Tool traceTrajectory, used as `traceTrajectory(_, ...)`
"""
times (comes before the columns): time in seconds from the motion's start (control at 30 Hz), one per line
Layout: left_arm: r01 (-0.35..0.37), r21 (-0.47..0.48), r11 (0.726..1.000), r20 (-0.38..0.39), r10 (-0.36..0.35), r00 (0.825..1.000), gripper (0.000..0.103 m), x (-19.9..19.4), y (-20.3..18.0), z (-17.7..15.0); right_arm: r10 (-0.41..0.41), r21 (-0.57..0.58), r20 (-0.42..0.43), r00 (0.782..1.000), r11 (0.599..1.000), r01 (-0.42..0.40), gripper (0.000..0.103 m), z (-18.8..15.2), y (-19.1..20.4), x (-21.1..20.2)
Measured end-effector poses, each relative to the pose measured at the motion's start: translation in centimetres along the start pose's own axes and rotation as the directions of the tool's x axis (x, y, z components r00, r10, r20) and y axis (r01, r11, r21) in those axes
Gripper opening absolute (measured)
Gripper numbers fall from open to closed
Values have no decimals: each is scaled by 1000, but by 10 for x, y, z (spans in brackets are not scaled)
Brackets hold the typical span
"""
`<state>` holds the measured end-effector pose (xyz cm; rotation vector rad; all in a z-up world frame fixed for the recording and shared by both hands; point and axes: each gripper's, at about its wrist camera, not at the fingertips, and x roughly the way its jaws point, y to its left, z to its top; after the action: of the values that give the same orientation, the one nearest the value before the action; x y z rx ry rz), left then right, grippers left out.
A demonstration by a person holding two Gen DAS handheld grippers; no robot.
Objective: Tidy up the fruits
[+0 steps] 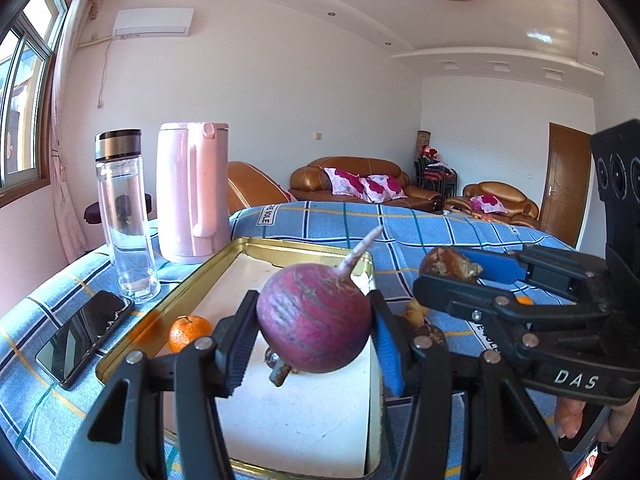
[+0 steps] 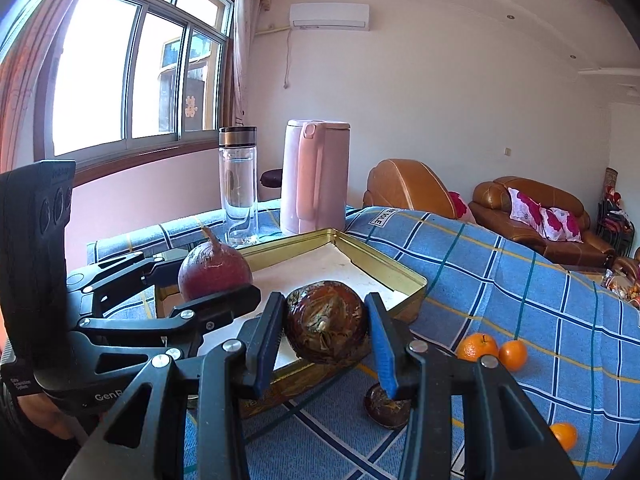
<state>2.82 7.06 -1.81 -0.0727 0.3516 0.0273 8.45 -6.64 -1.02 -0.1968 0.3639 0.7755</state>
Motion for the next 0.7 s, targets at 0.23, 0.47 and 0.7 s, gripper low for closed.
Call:
traceTrajectory(0.23, -37, -14, 999, -42, 36, 998, 55, 6, 15, -3, 15, -10, -20, 1000, 1000, -15, 43, 3, 9, 14)
traceTrajectory(0.47, -66, -25, 998, -81, 63, 995, 55, 14, 29, -6, 31, -9, -43, 999, 999, -31, 43, 2, 16, 28)
traceTrajectory(0.7, -83, -25, 996, -96, 80, 992, 55, 16, 39, -7, 41, -19, -65, 997, 999, -42, 43, 2, 25, 39)
